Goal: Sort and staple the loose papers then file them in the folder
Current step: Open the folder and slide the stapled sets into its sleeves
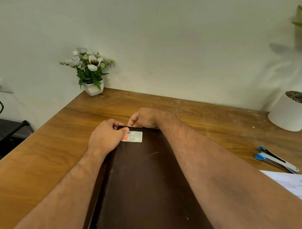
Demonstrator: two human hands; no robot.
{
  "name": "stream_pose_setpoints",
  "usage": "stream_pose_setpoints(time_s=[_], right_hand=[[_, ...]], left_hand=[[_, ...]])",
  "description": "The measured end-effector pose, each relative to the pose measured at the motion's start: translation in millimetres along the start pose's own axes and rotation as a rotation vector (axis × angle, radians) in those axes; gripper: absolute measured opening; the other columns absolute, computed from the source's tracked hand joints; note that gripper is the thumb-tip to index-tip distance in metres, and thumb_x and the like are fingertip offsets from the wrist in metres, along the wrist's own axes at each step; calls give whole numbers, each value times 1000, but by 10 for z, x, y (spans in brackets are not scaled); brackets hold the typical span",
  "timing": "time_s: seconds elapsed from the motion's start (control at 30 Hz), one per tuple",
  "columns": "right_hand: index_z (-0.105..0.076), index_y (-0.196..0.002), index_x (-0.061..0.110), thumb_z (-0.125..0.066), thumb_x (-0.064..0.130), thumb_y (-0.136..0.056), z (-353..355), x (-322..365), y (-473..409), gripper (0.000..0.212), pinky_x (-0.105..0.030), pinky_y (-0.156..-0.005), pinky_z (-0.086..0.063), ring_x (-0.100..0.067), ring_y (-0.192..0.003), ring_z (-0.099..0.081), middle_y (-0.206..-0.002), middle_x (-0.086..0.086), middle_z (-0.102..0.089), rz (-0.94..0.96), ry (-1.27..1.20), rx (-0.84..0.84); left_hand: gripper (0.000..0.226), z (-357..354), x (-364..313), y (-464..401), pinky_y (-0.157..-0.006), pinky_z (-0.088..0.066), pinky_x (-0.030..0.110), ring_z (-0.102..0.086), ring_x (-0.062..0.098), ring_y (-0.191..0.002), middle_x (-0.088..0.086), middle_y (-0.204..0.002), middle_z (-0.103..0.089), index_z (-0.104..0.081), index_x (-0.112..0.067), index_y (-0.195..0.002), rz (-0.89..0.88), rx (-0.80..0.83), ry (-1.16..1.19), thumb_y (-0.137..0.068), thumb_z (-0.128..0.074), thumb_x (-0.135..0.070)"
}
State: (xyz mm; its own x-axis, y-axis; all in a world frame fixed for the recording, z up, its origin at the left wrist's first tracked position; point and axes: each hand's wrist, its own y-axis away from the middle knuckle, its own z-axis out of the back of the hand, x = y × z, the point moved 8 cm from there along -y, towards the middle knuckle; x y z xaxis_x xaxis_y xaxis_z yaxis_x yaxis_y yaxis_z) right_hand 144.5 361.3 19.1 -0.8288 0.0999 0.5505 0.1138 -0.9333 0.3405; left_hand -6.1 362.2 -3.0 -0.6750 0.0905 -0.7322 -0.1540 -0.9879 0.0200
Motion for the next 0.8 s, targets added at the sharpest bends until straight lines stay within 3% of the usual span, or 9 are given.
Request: stream_pose_setpoints(time_s=[0.17,0.33,0.53,0.63,0.8], right_hand=[[-72,-92,28,-63,13,-95,127,-177,168,18,-23,-71,-48,-8,-84,-62,-94,8,-71,-10,46,-61],[-73,-92,24,-59,6,-95,360,-769,654,23,-25,-85,-44,-13,-98,-62,-106,4,-72,-139,147,-183],[-73,-88,23,-53,7,-97,390,-1248,1234,27,-25,-72,-41,-7,-84,-59,-90,11,-68,-286,47,-362],[-73,-91,20,-49,5,-97,394,-1352,1402,29,-28,-75,-43,-11,-87,-59,-90,9,-68,-310,29,-378],[-71,-88,6,-48,1,-95,341,-1465,1619,25,-27,-62,-43,-14,-75,-57,-82,0,-69,-345,2,-412]], left_hand=[[11,26,5,-50,-77,-44,33,-62,16,-94,-9,-98,-65,-65,-32,-90,0,-30,-19,-88,-69,-43],[15,22,13,-24,-82,-46,34,-62,18,-99,-8,-106,-65,-67,-34,-96,-7,-60,-72,-88,-67,-47],[12,11,11,58,-87,-45,36,-61,22,-105,-4,-116,-65,-65,-36,-99,-19,-48,-106,-91,-64,-45],[11,-5,-34,95,-86,-44,35,-61,22,-104,-2,-116,-65,-65,-35,-99,-37,-53,-95,-91,-65,-43],[6,-19,-47,137,-82,-45,34,-62,22,-101,-4,-112,-67,-66,-35,-92,-30,-83,-98,-90,-64,-41]])
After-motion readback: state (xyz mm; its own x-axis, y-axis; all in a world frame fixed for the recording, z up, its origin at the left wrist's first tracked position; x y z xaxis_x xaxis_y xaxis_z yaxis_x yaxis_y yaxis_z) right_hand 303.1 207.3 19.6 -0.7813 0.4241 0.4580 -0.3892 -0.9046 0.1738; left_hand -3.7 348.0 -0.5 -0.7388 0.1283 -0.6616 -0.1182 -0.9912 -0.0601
